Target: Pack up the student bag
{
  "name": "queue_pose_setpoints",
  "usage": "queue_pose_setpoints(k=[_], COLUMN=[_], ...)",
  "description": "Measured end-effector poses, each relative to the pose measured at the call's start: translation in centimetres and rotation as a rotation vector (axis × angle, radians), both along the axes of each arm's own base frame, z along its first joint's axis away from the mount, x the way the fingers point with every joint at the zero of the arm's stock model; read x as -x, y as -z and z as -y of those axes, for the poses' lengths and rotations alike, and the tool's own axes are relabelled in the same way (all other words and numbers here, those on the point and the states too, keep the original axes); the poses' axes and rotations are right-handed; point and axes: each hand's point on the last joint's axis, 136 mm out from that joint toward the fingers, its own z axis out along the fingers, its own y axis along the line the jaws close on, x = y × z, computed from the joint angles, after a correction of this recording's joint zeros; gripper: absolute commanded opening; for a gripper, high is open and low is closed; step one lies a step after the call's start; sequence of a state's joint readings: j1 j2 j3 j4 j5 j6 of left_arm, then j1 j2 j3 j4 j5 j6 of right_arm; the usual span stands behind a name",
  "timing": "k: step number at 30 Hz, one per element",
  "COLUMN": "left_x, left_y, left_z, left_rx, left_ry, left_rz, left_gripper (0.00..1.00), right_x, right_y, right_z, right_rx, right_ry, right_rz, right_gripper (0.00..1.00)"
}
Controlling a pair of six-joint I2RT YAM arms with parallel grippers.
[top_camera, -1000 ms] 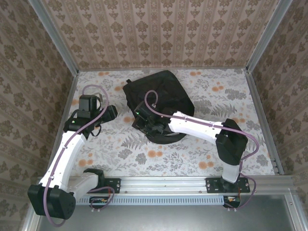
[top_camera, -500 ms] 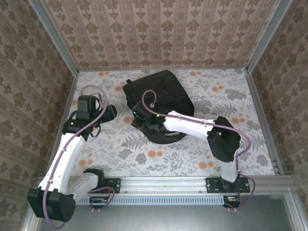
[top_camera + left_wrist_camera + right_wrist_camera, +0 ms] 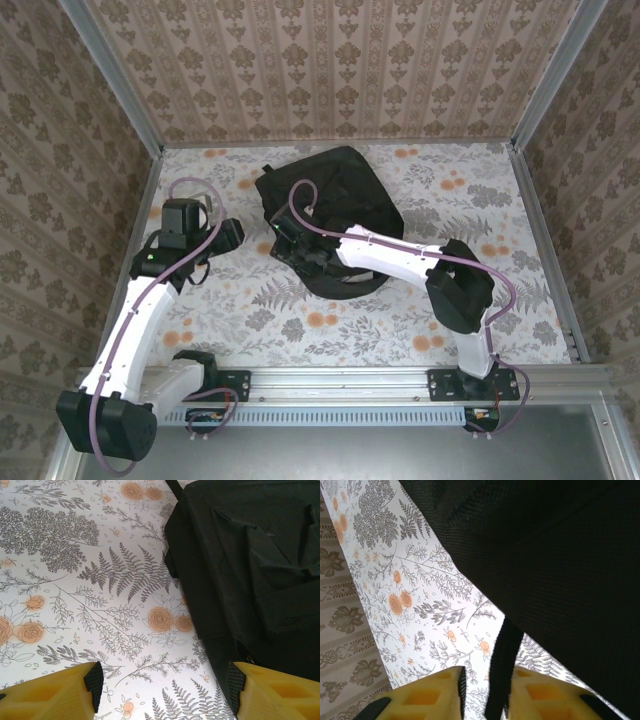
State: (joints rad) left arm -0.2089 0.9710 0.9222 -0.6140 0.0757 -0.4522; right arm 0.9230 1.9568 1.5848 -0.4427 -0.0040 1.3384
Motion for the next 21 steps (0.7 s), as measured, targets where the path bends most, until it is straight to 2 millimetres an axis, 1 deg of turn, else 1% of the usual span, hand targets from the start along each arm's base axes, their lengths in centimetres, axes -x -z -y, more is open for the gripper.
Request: queue_pose_setpoints(k=[1, 3, 6, 8, 10, 13, 14, 16, 19, 21], left_x=[0.0, 0.0, 0.0, 0.0, 0.0, -0.1, -0.1, -0.2, -0.5, -0.9], left_y=[0.0, 0.0, 0.0, 0.1, 0.2, 0.1, 0.1, 0.2, 0.8, 1.6], left_z=[0.0, 0.1, 0.1, 0.1, 0.1, 0.2, 0.3, 0.4, 1.1, 1.8], left_rx=[0.002, 0.004, 0.004, 0.004, 0.005, 0.008, 0.01, 0.015, 0.051, 0.092], left_ry=[0.002, 0.004, 0.005, 0.005, 0.005, 0.008, 0.01, 0.014, 0.029, 0.033], left_rz=[0.001, 0.0, 0.0, -0.001, -0.002, 0.003, 0.005, 0.0, -0.028, -0.067], left_gripper=[0.69, 0.69, 0.7, 0.7, 0.7, 0.7, 0.72, 0.77, 0.87, 0.89], right_x=[-0.1, -0.2, -0.5, -0.6, -0.7, -1.0, -1.1, -1.3, -1.5, -1.5], right_y=[0.0, 0.0, 0.0, 0.0, -0.1, -0.2, -0.2, -0.2, -0.2, 0.1], right_z=[0.1, 0.2, 0.3, 0.3, 0.3, 0.3, 0.3, 0.4, 0.5, 0.5], right_rx=[0.001, 0.004, 0.003, 0.001, -0.003, -0.006, -0.01, -0.012, -0.018, -0.019], right_ry=[0.0, -0.001, 0.004, 0.003, -0.001, -0.005, -0.002, 0.0, 0.001, -0.003], right_rz=[0.002, 0.004, 0.005, 0.007, 0.012, 0.024, 0.026, 0.028, 0.029, 0.026], right_gripper=[0.21, 0.21, 0.26, 0.25, 0.2, 0.02, 0.0, 0.0, 0.0, 0.0])
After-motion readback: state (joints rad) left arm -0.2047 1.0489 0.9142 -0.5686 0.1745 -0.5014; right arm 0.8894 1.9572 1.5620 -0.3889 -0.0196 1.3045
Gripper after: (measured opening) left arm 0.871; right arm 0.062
